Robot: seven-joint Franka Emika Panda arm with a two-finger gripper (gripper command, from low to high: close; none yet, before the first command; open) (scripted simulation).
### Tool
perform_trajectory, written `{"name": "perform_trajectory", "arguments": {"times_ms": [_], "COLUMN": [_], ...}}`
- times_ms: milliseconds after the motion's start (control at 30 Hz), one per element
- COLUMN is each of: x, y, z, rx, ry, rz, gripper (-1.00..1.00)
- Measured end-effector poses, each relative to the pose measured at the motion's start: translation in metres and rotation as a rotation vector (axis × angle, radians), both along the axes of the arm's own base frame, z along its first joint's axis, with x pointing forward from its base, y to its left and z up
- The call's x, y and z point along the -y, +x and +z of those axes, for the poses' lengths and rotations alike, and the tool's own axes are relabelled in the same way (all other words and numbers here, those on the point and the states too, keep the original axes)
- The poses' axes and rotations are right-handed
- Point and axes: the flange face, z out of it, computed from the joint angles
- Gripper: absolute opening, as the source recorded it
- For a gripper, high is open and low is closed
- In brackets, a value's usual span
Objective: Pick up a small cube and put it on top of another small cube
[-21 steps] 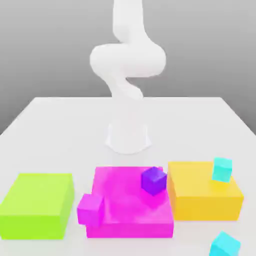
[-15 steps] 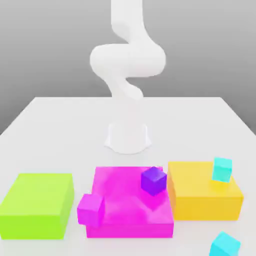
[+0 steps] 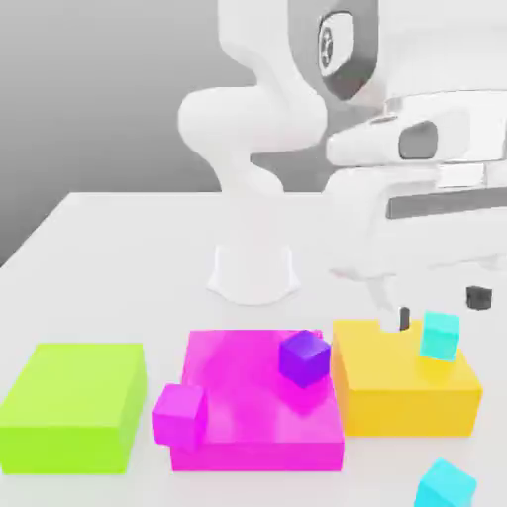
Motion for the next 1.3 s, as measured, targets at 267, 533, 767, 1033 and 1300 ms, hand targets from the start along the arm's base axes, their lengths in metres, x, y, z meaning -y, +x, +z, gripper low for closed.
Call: {"name": "perform_trajectory", "arguments": {"times_ms": [267, 533, 767, 1033, 1300], "x": [-0.048, -0.054, -0.054, -0.010, 0.044], "y": [-0.021, -0.025, -0.025, -0.062, -0.121], "z": [-0.145, -0.220, -0.188, -0.115, -0.073], "rx": [-0.189, -0.213, -0.214, -0.216, -0.219], "ry": [-0.053, -0.058, -0.058, -0.050, -0.031], "rz": [0.184, 0.207, 0.208, 0.067, -0.123], "gripper": [0.00, -1.00, -1.00, -1.00, -1.00]}}
